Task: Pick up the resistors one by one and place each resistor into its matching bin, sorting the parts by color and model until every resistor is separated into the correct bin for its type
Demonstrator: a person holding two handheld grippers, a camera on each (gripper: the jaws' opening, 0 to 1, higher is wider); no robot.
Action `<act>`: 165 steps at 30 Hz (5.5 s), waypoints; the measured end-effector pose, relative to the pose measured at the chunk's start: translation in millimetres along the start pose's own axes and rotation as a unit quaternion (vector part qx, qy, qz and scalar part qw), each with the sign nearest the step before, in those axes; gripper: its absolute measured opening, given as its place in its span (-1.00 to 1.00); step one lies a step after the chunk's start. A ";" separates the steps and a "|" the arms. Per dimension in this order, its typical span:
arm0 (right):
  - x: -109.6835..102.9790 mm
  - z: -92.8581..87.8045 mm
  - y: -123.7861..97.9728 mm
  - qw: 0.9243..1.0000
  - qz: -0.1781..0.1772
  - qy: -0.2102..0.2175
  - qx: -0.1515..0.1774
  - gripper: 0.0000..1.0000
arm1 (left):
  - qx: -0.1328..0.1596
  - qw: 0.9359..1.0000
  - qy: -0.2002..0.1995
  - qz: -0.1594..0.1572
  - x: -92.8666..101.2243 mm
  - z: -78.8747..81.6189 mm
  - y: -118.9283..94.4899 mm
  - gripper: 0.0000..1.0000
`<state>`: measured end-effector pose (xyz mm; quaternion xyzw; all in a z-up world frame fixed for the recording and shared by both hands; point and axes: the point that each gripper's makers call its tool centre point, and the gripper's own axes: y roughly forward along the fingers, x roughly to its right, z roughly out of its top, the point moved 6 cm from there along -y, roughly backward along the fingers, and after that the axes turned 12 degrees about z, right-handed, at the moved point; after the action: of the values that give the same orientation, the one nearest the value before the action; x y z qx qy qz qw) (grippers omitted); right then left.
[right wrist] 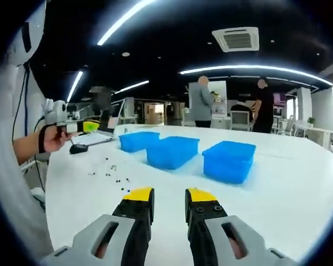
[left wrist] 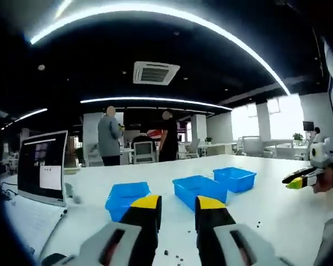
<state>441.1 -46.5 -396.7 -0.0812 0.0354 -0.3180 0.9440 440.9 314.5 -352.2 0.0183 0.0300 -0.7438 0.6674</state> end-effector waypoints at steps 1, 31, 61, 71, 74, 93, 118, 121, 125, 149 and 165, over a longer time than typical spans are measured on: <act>-2.3 1.8 0.5 1.000 0.001 -0.005 0.000 -0.51 | -0.001 1.000 -0.004 -0.004 -2.4 0.0 -0.7 -0.48; -22.4 7.0 9.8 0.999 0.038 0.004 0.000 -0.51 | -0.302 0.939 0.063 -0.155 -10.0 -68.3 43.5 -0.68; -1.6 -13.0 8.6 0.999 0.028 0.013 -0.020 -0.51 | -0.277 0.942 0.047 -0.183 7.6 -50.4 63.6 -0.85; 4.9 -11.8 -1.0 1.000 0.015 0.014 -0.011 -0.51 | -0.202 0.938 0.074 -0.273 59.0 -3.9 92.8 -0.85; 6.6 -13.6 -2.8 1.000 0.012 0.015 -0.013 -0.51 | -0.173 0.925 0.040 -0.335 83.0 9.5 98.4 -0.85; 19.8 -19.4 -20.5 1.000 -0.008 0.025 -0.001 -0.51 | -0.079 0.978 -0.113 -0.154 83.5 34.7 221.2 -0.85; 17.4 -29.1 -48.2 0.998 -0.054 0.039 -0.009 -0.52 | -0.128 0.969 -0.114 -0.179 109.6 16.6 188.9 -0.60; 16.9 -28.6 -47.4 0.998 -0.052 0.039 -0.010 -0.52 | -0.124 0.969 -0.122 -0.173 101.4 19.7 184.2 -0.61; 16.6 -28.0 -42.3 0.998 -0.047 0.042 -0.014 -0.52 | -0.089 0.962 -0.136 -0.219 94.6 35.3 164.6 -0.62; 0.0 16.4 30.7 0.994 0.084 -0.047 -0.055 -0.52 | 0.040 0.982 -0.069 -0.172 9.3 46.4 60.5 -0.62; -6.6 6.9 76.7 0.959 0.218 -0.091 -0.157 -0.52 | -0.095 0.984 -0.026 -0.152 43.2 -28.3 -7.3 -0.65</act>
<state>482.3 18.6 -403.3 -0.2471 0.0158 -0.0862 0.9650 428.6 274.5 -383.3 -0.0692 0.0851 -0.8305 0.5461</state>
